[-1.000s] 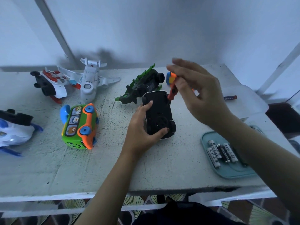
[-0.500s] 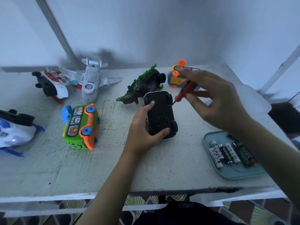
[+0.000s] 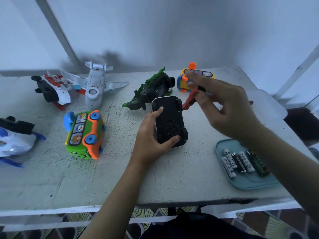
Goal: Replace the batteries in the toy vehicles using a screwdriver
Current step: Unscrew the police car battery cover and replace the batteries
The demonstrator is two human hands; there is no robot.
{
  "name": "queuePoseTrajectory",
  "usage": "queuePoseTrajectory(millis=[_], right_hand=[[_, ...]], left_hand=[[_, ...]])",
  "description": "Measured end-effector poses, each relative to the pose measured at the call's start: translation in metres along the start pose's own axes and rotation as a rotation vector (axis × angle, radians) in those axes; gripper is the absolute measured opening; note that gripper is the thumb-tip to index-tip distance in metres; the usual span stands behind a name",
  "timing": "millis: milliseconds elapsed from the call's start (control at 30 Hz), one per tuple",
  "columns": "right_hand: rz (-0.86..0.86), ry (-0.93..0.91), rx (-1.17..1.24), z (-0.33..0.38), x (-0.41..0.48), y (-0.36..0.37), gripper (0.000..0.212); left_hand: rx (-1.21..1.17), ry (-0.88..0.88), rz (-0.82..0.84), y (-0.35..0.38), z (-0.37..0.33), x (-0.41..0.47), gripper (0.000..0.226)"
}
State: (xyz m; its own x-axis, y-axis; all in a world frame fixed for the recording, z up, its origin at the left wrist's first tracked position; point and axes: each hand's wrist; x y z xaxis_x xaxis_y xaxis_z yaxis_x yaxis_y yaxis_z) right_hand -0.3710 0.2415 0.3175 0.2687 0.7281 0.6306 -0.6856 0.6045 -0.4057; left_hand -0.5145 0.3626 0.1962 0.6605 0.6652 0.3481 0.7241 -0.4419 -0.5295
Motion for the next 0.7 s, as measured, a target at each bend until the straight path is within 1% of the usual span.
queuePoseTrajectory(millis=[67,167,300,367,433,533,567,633,700], right_hand=[[0.042,0.019,0.109,0.001,0.0001,0.0007,0.04],[0.084,-0.056,0.04,-0.0004,-0.0025,0.0007,0.041],[0.128,-0.035,0.001,-0.0024,-0.0058,-0.0017,0.052],[0.15,-0.052,-0.059,-0.0054,-0.0057,-0.0032,0.05],[0.109,-0.065,-0.136,-0.0065,-0.0043,-0.0042,0.039],[-0.009,-0.075,-0.23,-0.0054,-0.0039,-0.0039,0.02],[-0.029,-0.058,-0.235,-0.0046,-0.004,-0.0038,0.02],[-0.053,-0.001,-0.239,-0.0039,-0.0043,-0.0028,0.03],[-0.075,0.004,-0.352,-0.0025,-0.0061,-0.0017,0.04]], left_hand=[[-0.003,0.002,0.003,0.0001,0.0009,0.0002,0.083],[0.011,0.003,0.006,0.0001,0.0022,0.0007,0.084],[0.006,-0.005,0.013,0.0008,0.0024,0.0007,0.084],[0.007,-0.002,0.009,0.0012,0.0028,0.0003,0.084],[0.015,-0.001,0.006,0.0011,0.0025,0.0004,0.083],[0.02,0.005,-0.002,0.0013,0.0033,0.0009,0.083],[0.02,0.005,-0.003,0.0013,0.0035,0.0007,0.083],[0.008,0.0,0.004,0.0014,0.0035,0.0002,0.083],[0.003,-0.003,0.011,0.0013,0.0035,0.0001,0.083]])
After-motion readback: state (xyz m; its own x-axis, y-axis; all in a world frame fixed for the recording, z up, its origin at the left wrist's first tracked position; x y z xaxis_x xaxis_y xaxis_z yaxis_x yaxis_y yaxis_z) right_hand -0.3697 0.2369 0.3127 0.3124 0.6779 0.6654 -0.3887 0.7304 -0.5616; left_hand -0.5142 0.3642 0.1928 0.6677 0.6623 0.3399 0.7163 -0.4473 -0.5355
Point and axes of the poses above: each hand's wrist, its own x-axis towards the middle knuckle, its own y-axis out of the palm, z = x × y, and after that the axes turned 13 degrees about x, right-handed
